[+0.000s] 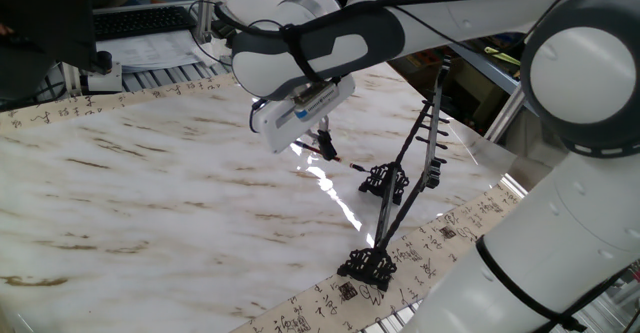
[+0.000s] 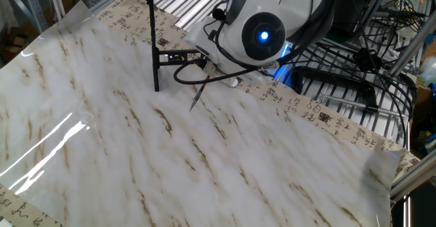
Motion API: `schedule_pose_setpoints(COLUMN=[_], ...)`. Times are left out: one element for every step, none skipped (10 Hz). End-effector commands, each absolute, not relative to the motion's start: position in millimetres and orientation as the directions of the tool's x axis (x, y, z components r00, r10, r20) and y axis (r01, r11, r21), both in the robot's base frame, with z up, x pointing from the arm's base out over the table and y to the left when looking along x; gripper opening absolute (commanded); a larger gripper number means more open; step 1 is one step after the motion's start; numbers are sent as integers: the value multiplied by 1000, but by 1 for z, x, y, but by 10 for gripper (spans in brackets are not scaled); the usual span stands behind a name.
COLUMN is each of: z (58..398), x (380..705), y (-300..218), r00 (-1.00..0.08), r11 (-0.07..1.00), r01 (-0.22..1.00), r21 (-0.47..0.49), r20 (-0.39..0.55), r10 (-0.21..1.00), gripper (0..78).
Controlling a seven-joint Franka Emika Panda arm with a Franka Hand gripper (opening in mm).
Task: Place the brush on the pen rack
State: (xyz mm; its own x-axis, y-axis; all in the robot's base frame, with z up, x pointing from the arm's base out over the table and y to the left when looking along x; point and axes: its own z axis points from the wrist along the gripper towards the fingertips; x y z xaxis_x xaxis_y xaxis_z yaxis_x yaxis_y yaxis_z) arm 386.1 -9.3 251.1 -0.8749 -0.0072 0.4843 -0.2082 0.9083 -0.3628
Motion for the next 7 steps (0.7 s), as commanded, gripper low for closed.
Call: schedule_pose_setpoints(z=[262, 267, 273, 273, 285, 293, 301], x=[389, 391, 393, 393, 396, 397, 397], y=[-17, -21, -22, -23, -27, -30, -34], r00=[-866, -866, -865, -864, -862, -861, -858], r11=[888, 888, 886, 886, 881, 879, 879], r01=[-215, -215, -215, -215, -215, -214, -213], r21=[-407, -406, -411, -412, -422, -425, -427], r20=[500, 500, 502, 502, 505, 508, 512], r10=[19, 19, 23, 24, 32, 36, 41], gripper=[11, 11, 11, 11, 11, 11, 11])
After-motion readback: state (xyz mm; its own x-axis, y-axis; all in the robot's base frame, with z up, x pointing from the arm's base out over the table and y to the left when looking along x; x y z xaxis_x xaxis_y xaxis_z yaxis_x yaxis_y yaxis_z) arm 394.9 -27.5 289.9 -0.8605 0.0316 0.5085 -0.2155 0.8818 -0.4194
